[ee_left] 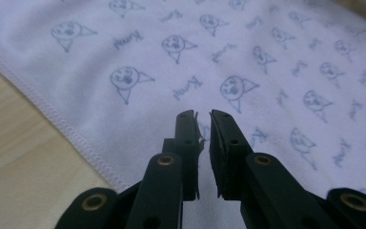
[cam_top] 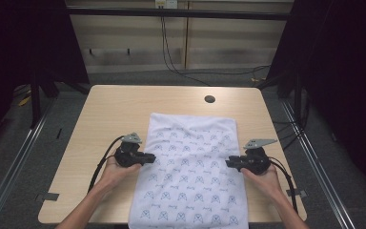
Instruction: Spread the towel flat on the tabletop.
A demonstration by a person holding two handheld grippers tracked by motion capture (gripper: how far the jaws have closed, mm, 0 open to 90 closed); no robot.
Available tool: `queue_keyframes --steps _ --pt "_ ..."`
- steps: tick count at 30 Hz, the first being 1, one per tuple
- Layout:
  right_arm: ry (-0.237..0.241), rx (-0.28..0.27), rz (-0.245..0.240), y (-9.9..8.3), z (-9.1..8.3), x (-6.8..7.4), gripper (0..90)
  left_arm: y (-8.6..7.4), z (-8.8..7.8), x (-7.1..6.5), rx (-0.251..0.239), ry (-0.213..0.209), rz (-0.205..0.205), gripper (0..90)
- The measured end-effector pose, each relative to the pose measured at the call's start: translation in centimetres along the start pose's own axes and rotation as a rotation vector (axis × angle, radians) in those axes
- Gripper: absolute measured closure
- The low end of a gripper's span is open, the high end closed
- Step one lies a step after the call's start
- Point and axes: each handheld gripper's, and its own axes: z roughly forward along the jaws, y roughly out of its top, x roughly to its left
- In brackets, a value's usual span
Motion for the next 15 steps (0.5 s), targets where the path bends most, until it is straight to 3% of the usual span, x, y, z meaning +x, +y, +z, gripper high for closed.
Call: queue_keyframes --steps 6,8,11,13,15 --pt "-0.028 0.03 0.017 -0.6 1.4 -0.5 69.3 -0.6 0.1 0.3 -0.007 0.025 -0.009 89.5" --pt "-0.046 0.026 -0.006 -0.7 1.5 -0.3 69.5 -0.9 -0.3 0.0 0.006 0.031 0.001 90.0" --pt "-0.052 0.035 -0.031 -0.8 1.4 0.2 81.4 -1.8 -1.2 -0.3 0.01 0.031 -0.001 90.0" --pt "-0.039 0.033 -0.018 -1.0 1.4 0.5 87.2 -2.5 -1.7 -0.5 0.005 0.018 -0.015 90.0" --pt "-0.032 0.036 -0.03 -1.2 1.2 0.8 87.8 -3.1 -2.1 -0.8 0.003 -0.002 -0.023 90.0"
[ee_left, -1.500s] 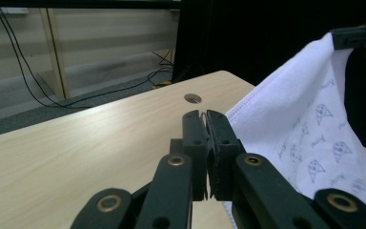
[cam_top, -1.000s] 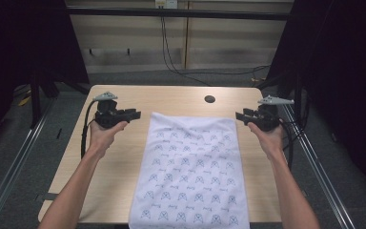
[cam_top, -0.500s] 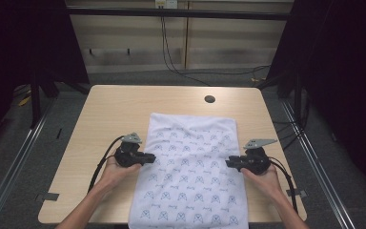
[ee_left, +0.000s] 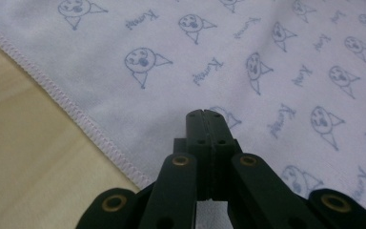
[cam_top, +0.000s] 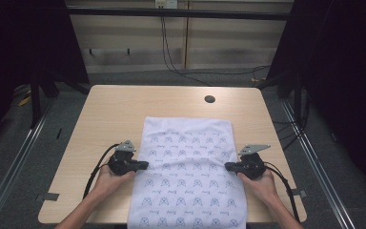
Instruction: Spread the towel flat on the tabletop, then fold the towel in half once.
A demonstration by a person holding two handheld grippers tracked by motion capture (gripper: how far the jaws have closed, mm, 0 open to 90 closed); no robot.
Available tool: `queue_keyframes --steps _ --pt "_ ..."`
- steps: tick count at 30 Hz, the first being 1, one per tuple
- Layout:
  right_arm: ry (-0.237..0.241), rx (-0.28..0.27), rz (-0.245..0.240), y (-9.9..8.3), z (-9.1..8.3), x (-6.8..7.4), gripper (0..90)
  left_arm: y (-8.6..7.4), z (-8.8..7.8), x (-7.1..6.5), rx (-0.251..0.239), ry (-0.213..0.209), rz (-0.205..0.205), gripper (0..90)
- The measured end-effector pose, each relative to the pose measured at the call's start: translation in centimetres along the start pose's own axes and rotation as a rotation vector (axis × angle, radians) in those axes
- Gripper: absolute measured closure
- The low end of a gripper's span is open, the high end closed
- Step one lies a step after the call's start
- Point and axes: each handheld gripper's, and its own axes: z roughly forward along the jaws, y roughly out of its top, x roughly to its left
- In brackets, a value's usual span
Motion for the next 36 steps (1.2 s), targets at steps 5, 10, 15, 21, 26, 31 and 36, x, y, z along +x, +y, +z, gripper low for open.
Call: queue_keyframes --steps 5,10,15,21,26,31,36 --pt "0.019 0.008 -0.002 -1.0 -0.8 1.2 87.8 -0.9 -0.5 -0.8 0.005 -0.031 -0.001 90.0" --pt "0.032 0.006 0.024 -1.5 -1.2 1.5 87.8 -1.2 -0.7 -1.3 0.003 -0.044 -0.019 90.0" --pt "0.039 0.016 0.011 -1.9 -1.7 1.9 87.4 -1.6 -0.9 -2.2 0.019 -0.056 0.001 90.0" --pt "0.068 0.019 0.032 -2.2 -1.9 2.0 87.6 -1.9 -1.0 -2.5 0.026 -0.089 -0.02 90.0" --pt "0.091 0.047 0.018 -3.2 -2.9 3.6 87.8 -3.0 -1.8 -4.5 0.046 -0.089 0.027 90.0" --pt "0.126 0.078 -0.021 -4.0 -3.8 5.2 88.1 -3.9 -2.5 -6.1 0.091 -0.126 0.028 90.0" --pt "0.157 0.084 -0.001 -4.3 -4.2 5.7 74.4 -3.8 -2.7 -6.6 0.101 -0.156 0.036 82.6"
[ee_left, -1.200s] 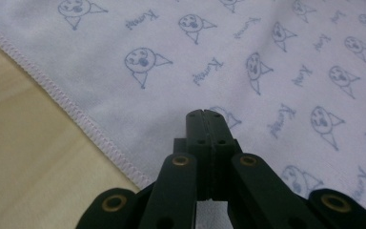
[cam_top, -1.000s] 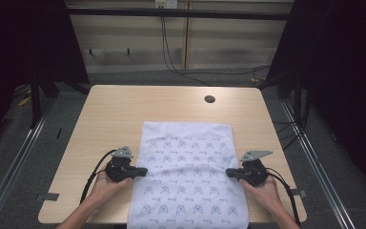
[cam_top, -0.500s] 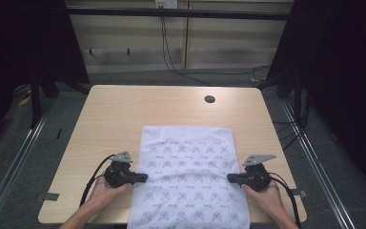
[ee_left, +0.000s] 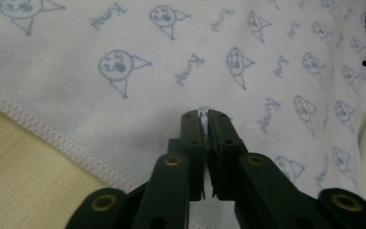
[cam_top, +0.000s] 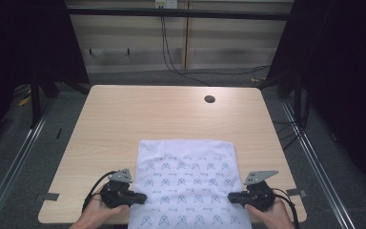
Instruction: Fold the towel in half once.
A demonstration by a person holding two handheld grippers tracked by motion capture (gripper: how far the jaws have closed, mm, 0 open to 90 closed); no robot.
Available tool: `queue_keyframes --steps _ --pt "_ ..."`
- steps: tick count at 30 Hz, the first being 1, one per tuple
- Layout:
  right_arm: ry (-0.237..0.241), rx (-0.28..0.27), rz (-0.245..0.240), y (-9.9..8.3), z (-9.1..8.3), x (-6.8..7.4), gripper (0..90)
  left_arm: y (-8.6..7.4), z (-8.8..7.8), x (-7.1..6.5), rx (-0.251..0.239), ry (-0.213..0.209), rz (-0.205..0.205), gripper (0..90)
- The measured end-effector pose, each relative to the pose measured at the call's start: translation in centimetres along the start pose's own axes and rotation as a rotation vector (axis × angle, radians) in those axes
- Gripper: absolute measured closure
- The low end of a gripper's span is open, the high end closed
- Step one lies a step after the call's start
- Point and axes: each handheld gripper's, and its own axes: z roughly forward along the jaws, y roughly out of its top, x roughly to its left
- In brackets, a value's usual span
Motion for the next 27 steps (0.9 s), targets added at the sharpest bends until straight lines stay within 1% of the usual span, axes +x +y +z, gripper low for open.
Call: queue_keyframes --steps 1,2,3,4,5,7,8,10,11,12,13,14,15,16,17,18,19,20,22,23,24,25,26,27 --pt "0.014 -0.031 0.026 0.3 -0.1 -0.3 73.4 0.6 -0.2 0.3 -0.036 0.002 0.009 79.7" --pt "0.025 -0.061 0.03 0.6 -0.3 -0.7 73.4 0.9 -0.4 0.5 -0.054 0.007 0.016 76.1" --pt "0.015 -0.088 0.021 1.1 -0.4 -1.0 73.5 1.1 -0.5 0.7 -0.071 0.016 0.013 73.4" --pt "0.006 -0.113 0.011 1.5 -0.5 -1.4 73.3 1.5 -0.6 1.1 -0.077 0.03 0.019 72.0" --pt "-0.013 -0.142 0.006 2.2 -0.6 -2.1 72.3 1.8 -0.7 1.4 -0.081 0.039 0.009 70.7" --pt "-0.056 -0.158 -0.007 3.3 -0.7 -3.2 72.2 2.3 -0.7 2.0 -0.103 0.062 0.001 69.5" --pt "-0.073 -0.161 -0.011 3.8 -0.7 -3.8 71.3 2.7 -0.8 2.4 -0.108 0.08 -0.001 68.5" --pt "-0.116 -0.168 -0.011 5.1 -0.5 -5.5 70.8 3.5 -0.9 3.4 -0.121 0.108 -0.007 68.6" --pt "-0.128 -0.172 -0.005 5.7 -0.3 -6.5 70.8 4.0 -1.0 4.1 -0.131 0.121 -0.011 68.8" --pt "-0.146 -0.178 -0.007 6.3 0.0 -7.3 70.4 4.6 -0.9 5.1 -0.142 0.131 -0.022 69.4" --pt "-0.164 -0.181 0.001 7.1 0.3 -8.4 69.5 5.1 -0.8 5.9 -0.147 0.148 -0.037 69.6" --pt "-0.169 -0.181 0.011 7.8 0.7 -9.2 69.4 5.6 -0.8 6.8 -0.156 0.16 -0.041 70.0" --pt "-0.187 -0.181 0.009 8.4 1.1 -10.0 68.7 6.0 -0.7 7.4 -0.161 0.158 -0.053 71.0" --pt "-0.199 -0.18 0.013 8.8 1.4 -10.5 67.0 6.5 -0.6 8.4 -0.178 0.171 -0.074 71.0" --pt "-0.207 -0.185 0.027 9.4 2.0 -11.4 65.9 6.9 -0.6 9.2 -0.2 0.176 -0.09 71.2" --pt "-0.208 -0.19 0.042 9.8 2.4 -12.0 65.1 7.3 -0.7 9.7 -0.213 0.186 -0.1 71.2" --pt "-0.215 -0.185 0.045 10.2 2.9 -12.5 64.1 7.5 -0.7 10.1 -0.228 0.19 -0.101 71.2" --pt "-0.23 -0.18 0.042 10.4 3.1 -12.8 63.3 7.7 -0.8 10.5 -0.257 0.199 -0.113 70.9" --pt "-0.23 -0.18 0.059 10.7 3.6 -13.5 61.4 7.9 -1.2 11.5 -0.309 0.152 -0.154 69.0" --pt "-0.235 -0.173 0.06 10.7 3.8 -13.6 60.8 8.1 -1.5 11.9 -0.317 0.165 -0.161 68.3" --pt "-0.237 -0.167 0.059 10.6 3.9 -13.7 60.2 8.1 -1.7 12.5 -0.338 0.163 -0.173 67.0" --pt "-0.233 -0.147 0.068 10.4 4.1 -13.8 59.9 8.1 -1.9 12.9 -0.347 0.171 -0.184 66.6" --pt "-0.236 -0.136 0.071 10.1 4.3 -13.8 59.7 7.9 -1.8 13.2 -0.348 0.184 -0.198 66.3" --pt "-0.238 -0.134 0.073 9.9 4.4 -13.8 58.9 7.6 -1.6 13.4 -0.338 0.187 -0.203 65.4"
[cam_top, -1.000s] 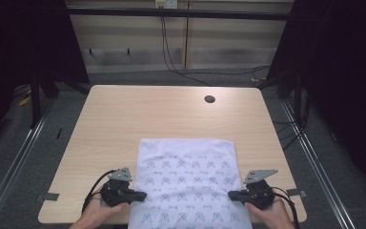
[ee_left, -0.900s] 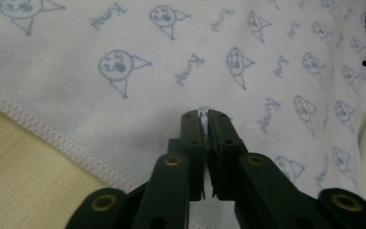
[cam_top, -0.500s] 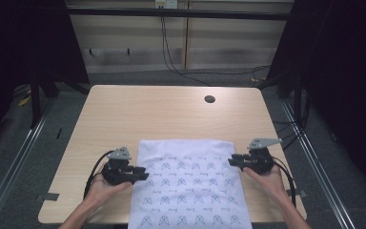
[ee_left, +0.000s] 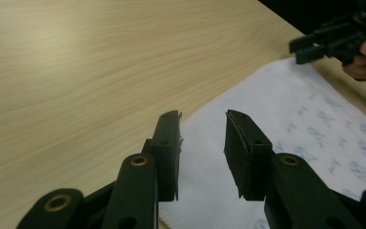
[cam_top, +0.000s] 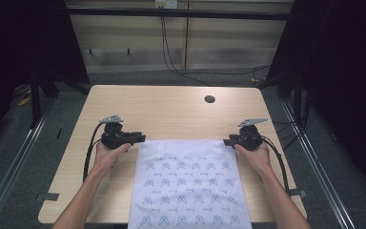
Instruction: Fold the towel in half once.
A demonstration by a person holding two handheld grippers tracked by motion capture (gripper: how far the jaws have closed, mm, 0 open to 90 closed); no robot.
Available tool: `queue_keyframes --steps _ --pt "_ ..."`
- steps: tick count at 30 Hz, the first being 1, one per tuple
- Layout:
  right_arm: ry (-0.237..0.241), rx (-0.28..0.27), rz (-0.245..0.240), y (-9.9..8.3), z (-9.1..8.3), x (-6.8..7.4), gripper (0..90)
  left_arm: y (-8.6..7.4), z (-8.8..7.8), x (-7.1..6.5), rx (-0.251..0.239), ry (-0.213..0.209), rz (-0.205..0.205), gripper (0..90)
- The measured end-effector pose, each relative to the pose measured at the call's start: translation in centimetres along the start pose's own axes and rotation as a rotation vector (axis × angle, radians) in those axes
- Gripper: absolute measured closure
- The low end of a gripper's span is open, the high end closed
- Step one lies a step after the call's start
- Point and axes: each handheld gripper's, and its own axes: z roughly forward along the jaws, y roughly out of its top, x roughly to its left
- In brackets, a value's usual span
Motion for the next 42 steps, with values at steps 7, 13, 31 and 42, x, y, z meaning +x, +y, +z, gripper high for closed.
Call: queue_keyframes --steps 7,13,31,42 --pt "-0.004 0.032 -0.031 -0.5 0.5 1.1 68.3 -1.0 0.9 0.6 0.067 0.086 0.021 55.1" --pt "0.031 0.021 -0.004 -0.7 0.4 1.1 85.6 -0.9 1.6 0.9 0.066 0.105 0.012 51.1" --pt "0.062 -0.031 0.015 -0.6 -1.0 1.0 85.9 -1.4 3.4 -0.5 0.17 0.009 0.119 79.6" --pt "0.112 -0.192 0.039 1.7 -4.7 1.0 86.5 1.0 -0.7 -2.3 0.011 0.002 0.118 87.2"
